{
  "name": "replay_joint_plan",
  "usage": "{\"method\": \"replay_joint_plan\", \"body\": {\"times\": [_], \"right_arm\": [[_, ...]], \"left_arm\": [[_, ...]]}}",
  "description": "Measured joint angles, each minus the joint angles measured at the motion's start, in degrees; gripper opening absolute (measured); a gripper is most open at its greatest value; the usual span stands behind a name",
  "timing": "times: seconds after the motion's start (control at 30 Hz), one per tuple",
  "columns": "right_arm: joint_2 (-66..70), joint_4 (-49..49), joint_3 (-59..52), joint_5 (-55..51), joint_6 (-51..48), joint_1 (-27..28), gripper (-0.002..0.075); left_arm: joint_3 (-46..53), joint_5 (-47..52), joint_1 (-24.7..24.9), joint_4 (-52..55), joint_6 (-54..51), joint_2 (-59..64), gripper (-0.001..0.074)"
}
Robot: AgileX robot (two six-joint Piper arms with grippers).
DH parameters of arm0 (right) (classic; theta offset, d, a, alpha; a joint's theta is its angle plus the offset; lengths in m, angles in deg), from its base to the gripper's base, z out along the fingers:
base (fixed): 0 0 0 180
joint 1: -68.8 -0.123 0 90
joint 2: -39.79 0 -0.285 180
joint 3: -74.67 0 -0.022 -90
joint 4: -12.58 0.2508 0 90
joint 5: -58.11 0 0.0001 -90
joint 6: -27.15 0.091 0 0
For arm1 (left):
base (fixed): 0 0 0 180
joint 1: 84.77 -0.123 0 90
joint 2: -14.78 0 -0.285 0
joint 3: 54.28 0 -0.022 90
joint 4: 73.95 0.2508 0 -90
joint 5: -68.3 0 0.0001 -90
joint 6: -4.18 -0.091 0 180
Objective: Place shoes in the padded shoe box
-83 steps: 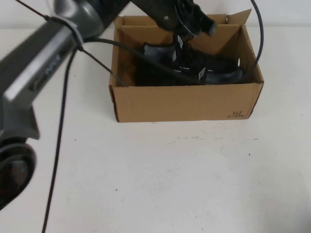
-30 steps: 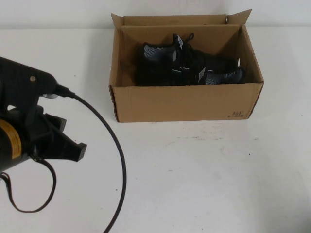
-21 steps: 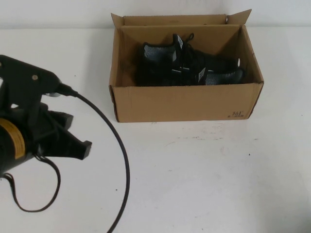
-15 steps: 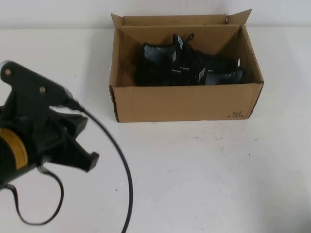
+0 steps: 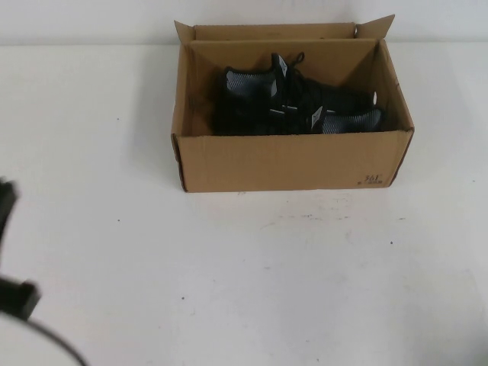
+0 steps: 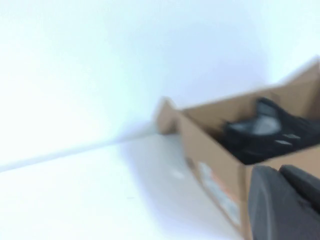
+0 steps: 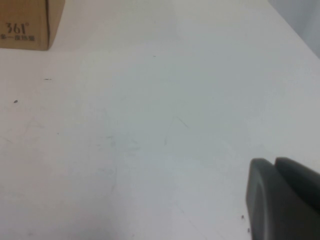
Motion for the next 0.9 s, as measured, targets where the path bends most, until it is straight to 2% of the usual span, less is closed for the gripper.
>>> {"method": "replay_joint_plan", "body": {"times": [0.2,0.43,0.57,0.8,0.9], "right_arm": [[0.0,0.0,0.0,0.0,0.0,0.0,-0.0008],[0.0,0.0,0.0,0.0,0.0,0.0,-0.0008],[0.0,0.0,0.0,0.0,0.0,0.0,-0.0008],[0.0,0.0,0.0,0.0,0.0,0.0,-0.0008],[0.0,0.0,0.0,0.0,0.0,0.0,-0.0008]], "left_arm": [[9.4,-1.1,-7.2,-1.6,0.0,-13.6,-0.0003],[17.3,0.4,-9.9,-2.3,0.0,-25.3,-0.0003],[17.7,7.7,-10.0,-2.6,0.5,-29.8,-0.0003],[17.7,27.8,-10.0,-2.7,0.7,-32.6,-0.0003],[17.8,31.4,-10.0,-2.7,0.7,-32.6,-0.0003]]}}
